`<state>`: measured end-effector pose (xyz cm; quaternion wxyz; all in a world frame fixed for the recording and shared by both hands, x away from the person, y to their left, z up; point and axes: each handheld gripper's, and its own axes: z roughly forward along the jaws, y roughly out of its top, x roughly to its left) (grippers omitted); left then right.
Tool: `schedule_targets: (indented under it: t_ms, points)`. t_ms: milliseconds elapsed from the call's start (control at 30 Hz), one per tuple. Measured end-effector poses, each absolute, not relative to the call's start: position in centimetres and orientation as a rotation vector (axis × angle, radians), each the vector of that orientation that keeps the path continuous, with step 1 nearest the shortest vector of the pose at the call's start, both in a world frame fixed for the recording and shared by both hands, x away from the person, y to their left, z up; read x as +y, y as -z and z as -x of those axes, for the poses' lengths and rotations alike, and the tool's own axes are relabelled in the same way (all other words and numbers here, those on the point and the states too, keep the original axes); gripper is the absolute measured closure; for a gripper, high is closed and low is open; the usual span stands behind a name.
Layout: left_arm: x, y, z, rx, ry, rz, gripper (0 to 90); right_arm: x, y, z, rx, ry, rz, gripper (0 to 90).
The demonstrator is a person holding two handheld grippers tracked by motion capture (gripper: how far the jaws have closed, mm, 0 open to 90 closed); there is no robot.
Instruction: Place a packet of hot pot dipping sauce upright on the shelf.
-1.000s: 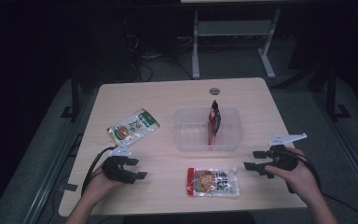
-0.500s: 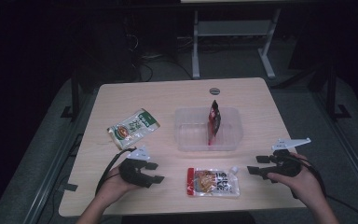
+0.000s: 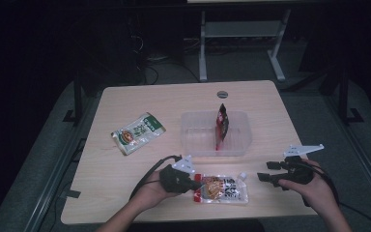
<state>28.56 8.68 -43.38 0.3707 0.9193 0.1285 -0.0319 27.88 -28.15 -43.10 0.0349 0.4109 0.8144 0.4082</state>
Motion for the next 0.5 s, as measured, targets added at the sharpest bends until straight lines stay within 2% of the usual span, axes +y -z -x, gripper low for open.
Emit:
schedule_targets:
  t_ms: [233,500]
  points:
    - [4.7,44.0,-28.7,0.234,0.102,-2.386,89.7,-28.4,43.2,-28.0,2.495,-1.255,-1.274,32.7]
    - [2.3,45.5,-29.0,0.221,0.102,-2.383,89.6,-28.2,43.2,-28.0,2.502,-1.256,-1.27,33.1]
